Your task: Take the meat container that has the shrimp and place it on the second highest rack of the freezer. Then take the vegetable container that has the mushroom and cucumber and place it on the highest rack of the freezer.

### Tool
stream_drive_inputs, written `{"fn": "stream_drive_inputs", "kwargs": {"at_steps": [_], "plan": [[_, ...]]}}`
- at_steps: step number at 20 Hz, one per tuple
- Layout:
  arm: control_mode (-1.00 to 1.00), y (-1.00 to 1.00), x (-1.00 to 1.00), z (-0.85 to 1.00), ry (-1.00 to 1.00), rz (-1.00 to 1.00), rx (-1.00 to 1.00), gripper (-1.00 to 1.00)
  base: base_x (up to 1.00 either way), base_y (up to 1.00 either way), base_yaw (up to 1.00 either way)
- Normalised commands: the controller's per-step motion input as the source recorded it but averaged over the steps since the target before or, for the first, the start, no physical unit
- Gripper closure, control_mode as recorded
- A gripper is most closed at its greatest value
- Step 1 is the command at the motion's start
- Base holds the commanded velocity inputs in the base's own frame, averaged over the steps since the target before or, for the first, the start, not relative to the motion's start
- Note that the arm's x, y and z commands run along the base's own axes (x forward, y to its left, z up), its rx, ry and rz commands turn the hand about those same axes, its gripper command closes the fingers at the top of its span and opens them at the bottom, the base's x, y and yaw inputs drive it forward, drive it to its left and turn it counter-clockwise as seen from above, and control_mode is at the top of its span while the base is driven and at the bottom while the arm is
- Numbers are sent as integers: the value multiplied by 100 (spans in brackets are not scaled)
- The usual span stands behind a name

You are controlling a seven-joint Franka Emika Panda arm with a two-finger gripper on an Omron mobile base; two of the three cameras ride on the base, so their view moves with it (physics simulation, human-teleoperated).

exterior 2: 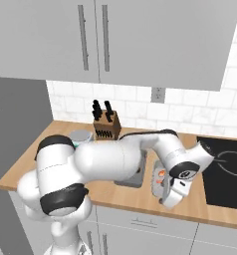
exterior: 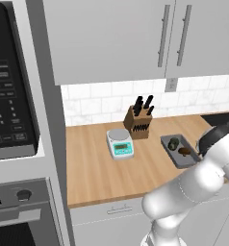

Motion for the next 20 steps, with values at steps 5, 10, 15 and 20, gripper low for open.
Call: {"fn": "stream_drive_inputs", "kwargs": {"at_steps": [5, 10, 15, 20], "plan": [[-100, -17, 27, -6, 0, -6, -9, -100, 0, 0, 0], [-100, -10, 16, -54, 0, -1, -9, -100, 0, 0, 0], [-100, -3, 40, -31, 0, 0, -3, -100, 0, 0, 0], [-100, -5, 11, -15, 0, 0, 0, -100, 0, 0, 0]]}}
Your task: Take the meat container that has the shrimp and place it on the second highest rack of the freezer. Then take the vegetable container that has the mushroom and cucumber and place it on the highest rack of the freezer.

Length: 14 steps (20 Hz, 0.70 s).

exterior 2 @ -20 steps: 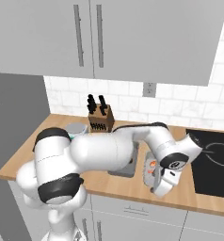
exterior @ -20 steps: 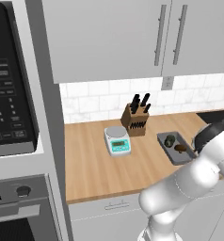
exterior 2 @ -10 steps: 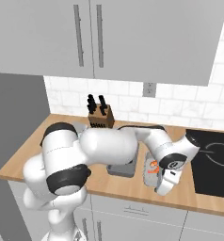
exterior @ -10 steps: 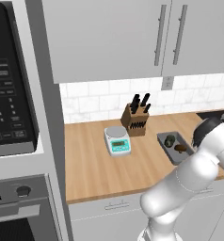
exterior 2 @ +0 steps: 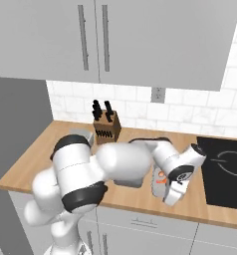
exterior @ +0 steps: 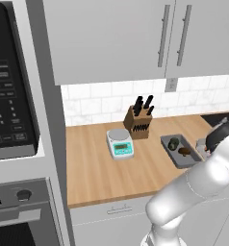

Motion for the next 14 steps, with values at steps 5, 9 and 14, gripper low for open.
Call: {"fn": "stream_drive_inputs", "kwargs": {"at_steps": [5, 9, 14], "plan": [[-100, 26, 12, -65, 8, 0, -8, 100, 0, 0, 0], [-100, 66, 11, -50, 6, 0, -9, 100, 0, 0, 0], [-100, 58, -24, -1, 1, 6, 0, 100, 0, 0, 0]]}}
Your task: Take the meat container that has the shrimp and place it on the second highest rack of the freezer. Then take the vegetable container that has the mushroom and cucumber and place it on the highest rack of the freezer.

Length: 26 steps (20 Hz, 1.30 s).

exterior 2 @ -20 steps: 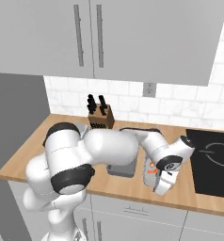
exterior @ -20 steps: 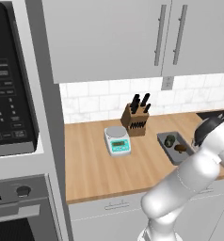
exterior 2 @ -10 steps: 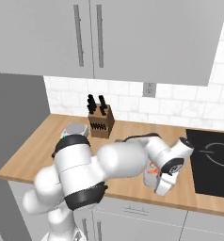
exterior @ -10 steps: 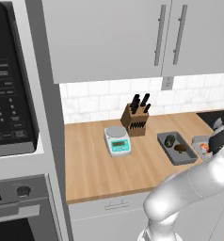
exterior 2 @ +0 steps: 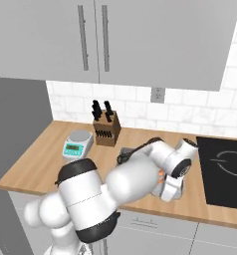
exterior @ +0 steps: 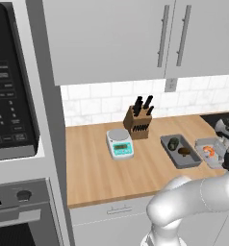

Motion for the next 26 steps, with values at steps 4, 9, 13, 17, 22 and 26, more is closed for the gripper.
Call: {"fn": "stream_drive_inputs", "kwargs": {"at_steps": [4, 9, 13, 17, 22, 26], "plan": [[-100, 17, -73, 51, -9, 1, 0, 100, 0, 0, 0], [-100, 7, -89, 100, -24, 0, 0, 100, 0, 0, 0], [-100, 50, -52, 98, -30, 0, -1, 100, 0, 0, 0], [-100, 99, -13, 82, -29, 0, -3, 100, 0, 0, 0], [-100, 100, 0, 70, -17, 1, -13, 100, 0, 0, 0], [-100, 100, 1, 62, -1, 3, -12, 100, 0, 0, 0]]}}
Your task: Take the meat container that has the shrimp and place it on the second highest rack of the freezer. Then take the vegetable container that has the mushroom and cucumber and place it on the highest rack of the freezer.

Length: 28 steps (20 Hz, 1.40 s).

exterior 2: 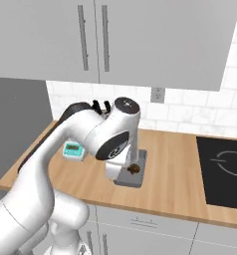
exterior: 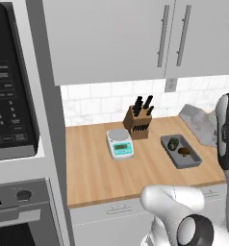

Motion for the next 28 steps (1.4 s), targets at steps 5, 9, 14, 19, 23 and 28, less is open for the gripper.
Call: {"fn": "stream_drive_inputs", "kwargs": {"at_steps": [5, 9, 14, 19, 23, 28], "plan": [[-100, 100, 0, 38, 0, 2, -14, 100, 0, 0, 0], [-100, 93, 0, 34, 0, 2, -21, 100, 0, 0, 0], [-100, 53, -7, 15, 0, 3, -12, 100, 0, 0, 0], [-100, 4, -10, 1, 0, -1, 0, 100, 0, 0, 0], [-100, 2, -51, 15, -5, -11, 0, 100, 0, 0, 0], [-100, 3, -38, 1, -3, -3, 0, 100, 0, 0, 0]]}}
